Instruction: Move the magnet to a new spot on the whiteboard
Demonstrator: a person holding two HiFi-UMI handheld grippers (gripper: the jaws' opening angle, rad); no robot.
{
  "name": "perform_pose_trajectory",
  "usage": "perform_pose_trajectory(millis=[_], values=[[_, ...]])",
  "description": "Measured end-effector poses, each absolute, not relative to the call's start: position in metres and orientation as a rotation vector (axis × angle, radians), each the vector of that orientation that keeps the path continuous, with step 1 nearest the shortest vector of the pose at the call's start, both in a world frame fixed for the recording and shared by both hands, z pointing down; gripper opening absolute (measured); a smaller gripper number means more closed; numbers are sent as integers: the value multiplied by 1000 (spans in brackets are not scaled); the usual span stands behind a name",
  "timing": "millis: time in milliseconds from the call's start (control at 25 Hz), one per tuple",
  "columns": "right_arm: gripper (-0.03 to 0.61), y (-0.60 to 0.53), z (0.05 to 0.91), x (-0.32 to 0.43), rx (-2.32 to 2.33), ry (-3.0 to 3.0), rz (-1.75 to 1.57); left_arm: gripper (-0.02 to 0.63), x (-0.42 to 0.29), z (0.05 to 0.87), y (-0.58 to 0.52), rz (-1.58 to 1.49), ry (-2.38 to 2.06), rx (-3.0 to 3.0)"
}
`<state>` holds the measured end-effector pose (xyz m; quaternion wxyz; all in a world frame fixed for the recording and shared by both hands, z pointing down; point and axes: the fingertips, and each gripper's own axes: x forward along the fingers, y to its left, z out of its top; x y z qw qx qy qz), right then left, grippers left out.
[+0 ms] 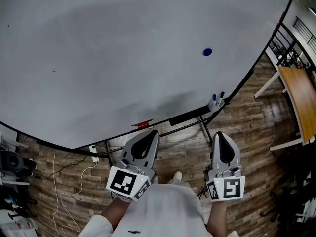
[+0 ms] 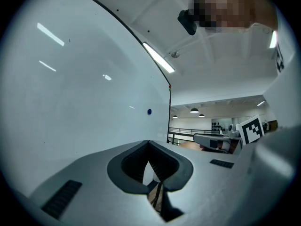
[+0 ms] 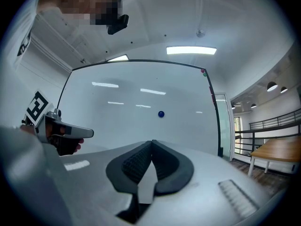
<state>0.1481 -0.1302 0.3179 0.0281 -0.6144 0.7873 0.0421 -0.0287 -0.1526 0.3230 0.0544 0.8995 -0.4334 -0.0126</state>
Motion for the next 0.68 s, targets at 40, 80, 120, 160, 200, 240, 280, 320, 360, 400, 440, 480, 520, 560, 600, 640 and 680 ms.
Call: perform_pose_trajectory(millis=[40,80,120,160,200,240,280,320,360,400,440,480,520,560,600,640,680], values=[[-5,-130,318,148,-1898,2427,128,6,-28,323,-152,-35,-1310,2734],[-5,-130,318,148,-1899,2425,127,6,-27,323,-152,-35,-1304,2735],[-5,-129,317,149,-1901,2424,127,6,-26,323,-152,-36,-1299,2736],[-5,-129,317,149,-1902,2424,127,6,-25,323,-152,-37,-1294,2737],[-5,-129,318,149,-1903,2424,126,6,-24,323,-152,-37,-1290,2738],[-5,-129,318,150,-1905,2425,125,6,-23,324,-152,-37,-1286,2739],[-5,-129,318,150,-1907,2425,123,6,-21,324,-153,-36,-1281,2740],[-5,-129,318,150,-1908,2426,122,6,-20,324,-152,-35,-1276,2740],[-5,-129,318,150,-1908,2426,121,6,-20,324,-152,-35,-1272,2740],[-5,-128,318,150,-1907,2426,121,6,-19,324,-151,-36,-1269,2739],[-5,-128,318,151,-1905,2426,121,6,-18,324,-151,-36,-1267,2738],[-5,-128,318,151,-1904,2426,119,6,-17,325,-151,-35,-1266,2738],[-5,-128,319,152,-1903,2427,116,6,-16,326,-151,-32,-1264,2737],[-5,-128,320,152,-1902,2427,113,6,-15,327,-150,-28,-1263,2736],[-5,-128,320,152,-1900,2428,111,6,-14,328,-150,-23,-1262,2735],[-5,-127,320,152,-1899,2428,110,6,-14,328,-150,-18,-1261,2735],[-5,-127,320,153,-1897,2428,108,6,-13,329,-150,-13,-1260,2734]])
